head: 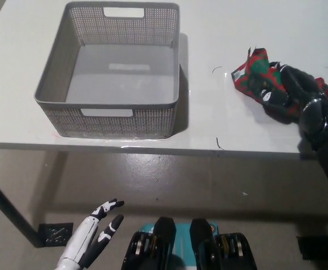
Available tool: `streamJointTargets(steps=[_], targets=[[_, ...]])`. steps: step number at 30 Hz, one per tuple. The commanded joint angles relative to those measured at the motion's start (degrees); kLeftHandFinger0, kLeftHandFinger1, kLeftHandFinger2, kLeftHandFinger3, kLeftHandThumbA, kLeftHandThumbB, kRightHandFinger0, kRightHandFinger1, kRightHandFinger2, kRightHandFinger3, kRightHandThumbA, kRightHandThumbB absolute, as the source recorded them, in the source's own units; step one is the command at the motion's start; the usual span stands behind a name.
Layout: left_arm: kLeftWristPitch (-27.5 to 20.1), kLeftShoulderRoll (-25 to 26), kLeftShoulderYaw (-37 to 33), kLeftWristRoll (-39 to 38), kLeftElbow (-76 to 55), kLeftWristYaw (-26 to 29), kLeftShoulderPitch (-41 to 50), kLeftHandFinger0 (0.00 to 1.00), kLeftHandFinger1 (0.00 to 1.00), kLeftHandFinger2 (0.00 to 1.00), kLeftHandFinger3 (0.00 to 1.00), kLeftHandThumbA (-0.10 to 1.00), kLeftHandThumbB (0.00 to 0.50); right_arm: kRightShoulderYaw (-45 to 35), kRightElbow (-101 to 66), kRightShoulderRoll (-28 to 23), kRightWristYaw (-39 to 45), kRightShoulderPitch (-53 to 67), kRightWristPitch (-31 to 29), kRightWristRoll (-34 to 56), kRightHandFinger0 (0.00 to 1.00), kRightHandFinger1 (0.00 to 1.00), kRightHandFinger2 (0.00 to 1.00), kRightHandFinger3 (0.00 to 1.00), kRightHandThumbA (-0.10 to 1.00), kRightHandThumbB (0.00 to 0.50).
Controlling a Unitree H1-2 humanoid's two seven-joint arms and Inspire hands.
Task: Use the right hand to pick up a bag of coffee beans on the right hand side and place it into a container on the left hand side
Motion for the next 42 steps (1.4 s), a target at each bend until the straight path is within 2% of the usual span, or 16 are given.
streamJointTargets(steps=[1,2,3,4,7,9,10,12,19,24,30,34,37,39,40,42], targets=[[-0.6,0.7,0.5,-0.1,-1.9,-0.5,-1.4,1.00,1.00,1.00,1.00,1.00,0.153,-0.8,7.7,1.5,-15.4,2.4,-8.1,-0.3,0.21,0.53,0.94,0.82,-0.10,0.177],[-0.6,0.7,0.5,-0.1,-1.9,-0.6,-1.4,1.00,1.00,1.00,1.00,1.00,0.153,-0.8,7.9,1.5,-15.7,2.3,-8.2,-0.3,0.20,0.50,0.91,0.90,-0.10,0.183],[-0.7,0.8,0.4,-0.1,-1.8,-0.6,-1.5,1.00,1.00,1.00,1.00,1.00,0.148,-1.2,7.7,1.5,-16.1,2.0,-8.7,0.1,0.23,0.50,0.83,0.84,-0.10,0.204],[-0.8,0.7,0.4,0.0,-1.8,-0.6,-1.5,1.00,1.00,1.00,1.00,1.00,0.147,-1.4,7.4,1.5,-16.7,1.8,-9.6,0.2,0.18,0.40,0.70,0.70,-0.10,0.214],[-0.7,0.8,0.4,0.0,-1.9,-0.7,-1.4,1.00,1.00,1.00,1.00,1.00,0.150,-2.1,7.1,1.6,-18.1,1.1,-11.3,0.9,0.01,0.21,0.50,0.48,-0.10,0.195],[-0.3,0.8,0.5,-0.1,-2.0,-0.8,-1.5,1.00,1.00,1.00,1.00,1.00,0.146,-2.3,6.8,1.7,-20.2,0.2,-12.5,0.6,0.00,0.23,0.68,0.60,-0.10,0.164],[-0.2,0.9,0.6,0.1,-2.0,-0.9,-1.6,1.00,1.00,1.00,1.00,1.00,0.147,-2.3,6.9,1.8,-21.3,-0.6,-13.0,0.4,0.05,0.39,0.91,0.77,-0.10,0.158],[0.0,0.9,0.5,0.7,-2.1,-0.8,-1.6,1.00,1.00,1.00,1.00,1.00,0.145,-2.7,6.6,1.6,-22.2,-1.7,-15.7,0.9,0.02,0.50,1.00,0.94,-0.10,0.132],[-0.5,0.6,0.7,0.0,-1.7,-0.7,-1.1,1.00,1.00,1.00,1.00,1.00,0.142,-5.4,0.8,0.7,-20.8,-8.2,-14.7,1.7,0.01,0.53,0.91,1.00,-0.10,0.152],[-0.9,0.8,0.6,0.1,-1.4,-0.7,-1.0,1.00,1.00,1.00,1.00,1.00,0.134,-6.9,-10.3,-0.4,-18.2,-11.6,-10.3,0.9,0.00,0.42,0.86,0.97,-0.10,0.133],[-1.0,1.0,0.5,0.1,-1.4,-0.8,-0.6,1.00,1.00,1.00,1.00,1.00,0.136,-8.3,-18.1,0.5,-15.0,-16.3,-6.6,1.1,0.00,0.53,0.90,1.00,-0.10,0.136],[-1.2,0.9,0.2,0.5,-1.0,-0.7,-0.5,1.00,1.00,1.00,1.00,1.00,0.140,-8.0,-21.2,2.5,-14.0,-19.0,-5.9,0.5,0.00,0.42,0.84,0.91,-0.10,0.189],[-1.0,1.0,-0.1,1.0,-1.1,-0.8,-0.5,1.00,1.00,1.00,1.00,1.00,0.137,-7.6,-22.2,4.7,-13.3,-20.9,-5.0,0.4,0.00,0.40,0.84,0.88,-0.10,0.177],[-1.4,0.9,-0.1,0.9,-0.8,-0.7,-0.7,1.00,1.00,1.00,1.00,1.00,0.134,-7.3,-22.4,6.5,-12.8,-22.5,-4.1,0.4,0.00,0.26,0.70,0.75,-0.10,0.180],[-1.4,0.9,-0.1,0.8,-0.8,-0.7,-0.8,1.00,1.00,1.00,1.00,1.00,0.129,-7.2,-22.2,7.1,-12.8,-22.9,-4.2,0.4,0.00,0.15,0.60,0.73,-0.10,0.183],[-1.1,0.8,-0.3,0.9,-0.8,-0.9,-0.7,1.00,1.00,1.00,1.00,1.00,0.131,-6.7,-21.1,9.3,-12.9,-24.2,-5.2,0.3,0.00,0.13,0.68,0.82,-0.10,0.173]])
